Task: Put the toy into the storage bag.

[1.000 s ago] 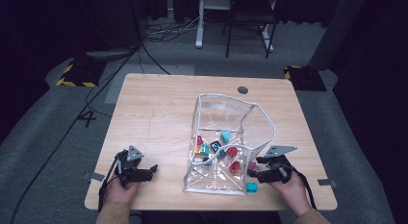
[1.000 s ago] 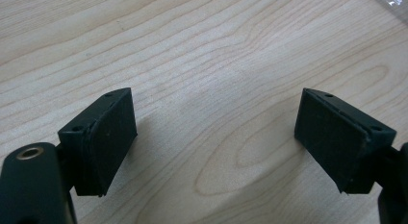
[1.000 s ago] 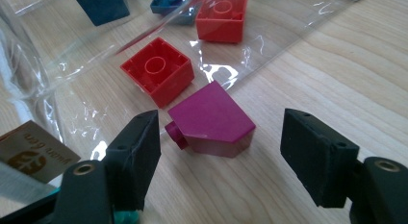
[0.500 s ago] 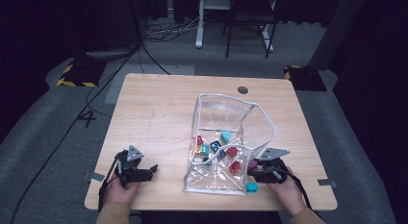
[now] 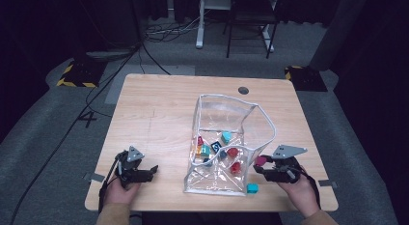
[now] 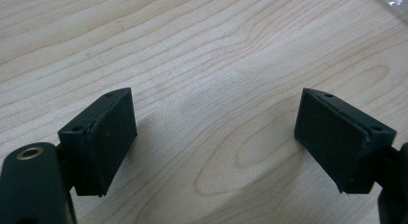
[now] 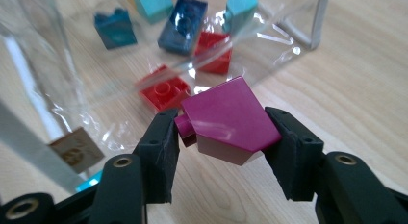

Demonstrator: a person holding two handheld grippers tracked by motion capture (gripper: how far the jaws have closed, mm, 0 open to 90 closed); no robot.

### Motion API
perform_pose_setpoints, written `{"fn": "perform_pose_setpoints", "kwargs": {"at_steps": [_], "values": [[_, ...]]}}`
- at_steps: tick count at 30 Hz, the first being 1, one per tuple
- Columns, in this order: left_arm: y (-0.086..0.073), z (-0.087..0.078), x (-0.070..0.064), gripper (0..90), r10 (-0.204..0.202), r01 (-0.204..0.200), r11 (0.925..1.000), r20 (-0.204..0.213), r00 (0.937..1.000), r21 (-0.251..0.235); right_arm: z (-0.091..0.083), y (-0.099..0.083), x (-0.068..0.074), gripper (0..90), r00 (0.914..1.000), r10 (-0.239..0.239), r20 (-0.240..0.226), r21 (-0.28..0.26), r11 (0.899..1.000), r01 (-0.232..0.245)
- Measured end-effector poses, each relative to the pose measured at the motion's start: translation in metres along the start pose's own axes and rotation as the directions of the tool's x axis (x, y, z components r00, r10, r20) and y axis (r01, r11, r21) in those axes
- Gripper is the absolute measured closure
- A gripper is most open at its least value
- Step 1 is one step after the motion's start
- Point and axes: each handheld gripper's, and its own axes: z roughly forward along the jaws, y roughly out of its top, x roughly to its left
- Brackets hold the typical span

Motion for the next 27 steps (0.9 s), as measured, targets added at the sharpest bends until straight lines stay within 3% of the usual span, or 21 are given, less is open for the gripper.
{"fn": "perform_pose_setpoints", "kwargs": {"at_steps": [10, 18, 22, 27], "values": [[0.000, 0.000, 0.000, 14.9, 0.000, 0.000, 1.0000, 0.000, 1.0000, 0.000, -0.033, 0.013, -0.003, 47.9, 0.9998, 0.019, -0.006, -0.061, 0.998, -0.019], [0.000, 0.000, 0.000, 14.9, 0.000, 0.000, 1.0000, 0.000, 1.0000, 0.000, -0.060, 0.030, -0.002, 47.9, 0.9992, 0.014, -0.039, -0.096, 0.995, -0.017], [0.000, 0.000, 0.000, 15.0, 0.000, 0.000, 1.0000, -0.004, 1.0000, -0.002, -0.073, 0.041, -0.006, 47.9, 0.9968, 0.028, -0.075, -0.122, 0.992, -0.037], [0.000, 0.000, 0.000, 15.0, 0.000, 0.000, 1.0000, -0.004, 1.0000, -0.002, -0.081, 0.051, -0.013, 47.9, 0.9964, 0.031, -0.079, -0.131, 0.990, -0.041]]}}
